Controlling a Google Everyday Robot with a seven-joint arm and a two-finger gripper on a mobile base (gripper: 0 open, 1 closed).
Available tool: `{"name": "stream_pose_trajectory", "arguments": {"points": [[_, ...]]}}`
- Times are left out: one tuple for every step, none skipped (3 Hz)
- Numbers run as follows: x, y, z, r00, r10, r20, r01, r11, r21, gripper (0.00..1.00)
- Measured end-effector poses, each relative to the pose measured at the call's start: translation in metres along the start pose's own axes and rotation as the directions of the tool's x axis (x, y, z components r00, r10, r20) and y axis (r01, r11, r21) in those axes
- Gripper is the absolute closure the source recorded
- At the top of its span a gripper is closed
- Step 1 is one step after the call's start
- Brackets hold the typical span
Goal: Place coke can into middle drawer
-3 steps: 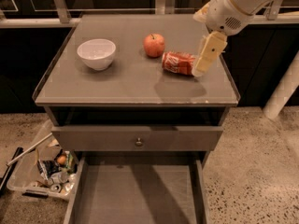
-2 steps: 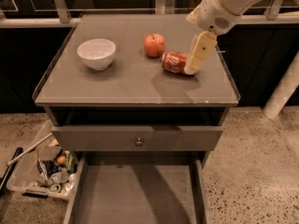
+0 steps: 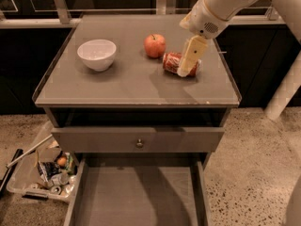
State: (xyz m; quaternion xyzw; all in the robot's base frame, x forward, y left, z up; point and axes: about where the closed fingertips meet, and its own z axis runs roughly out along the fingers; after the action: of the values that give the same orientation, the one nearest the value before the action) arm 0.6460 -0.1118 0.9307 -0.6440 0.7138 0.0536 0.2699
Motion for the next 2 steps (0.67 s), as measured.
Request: {"name": "stream_pose_trajectory", "arguments": {"points": [[0.006,-0.002,0.018,1.0,0.001,-0.026,-0.001,1.0,0.008,0.0],[0.019,-0.009,0.035,0.998,0.013,-0.053,-0.011,0.9996,0.025,0.0]]}}
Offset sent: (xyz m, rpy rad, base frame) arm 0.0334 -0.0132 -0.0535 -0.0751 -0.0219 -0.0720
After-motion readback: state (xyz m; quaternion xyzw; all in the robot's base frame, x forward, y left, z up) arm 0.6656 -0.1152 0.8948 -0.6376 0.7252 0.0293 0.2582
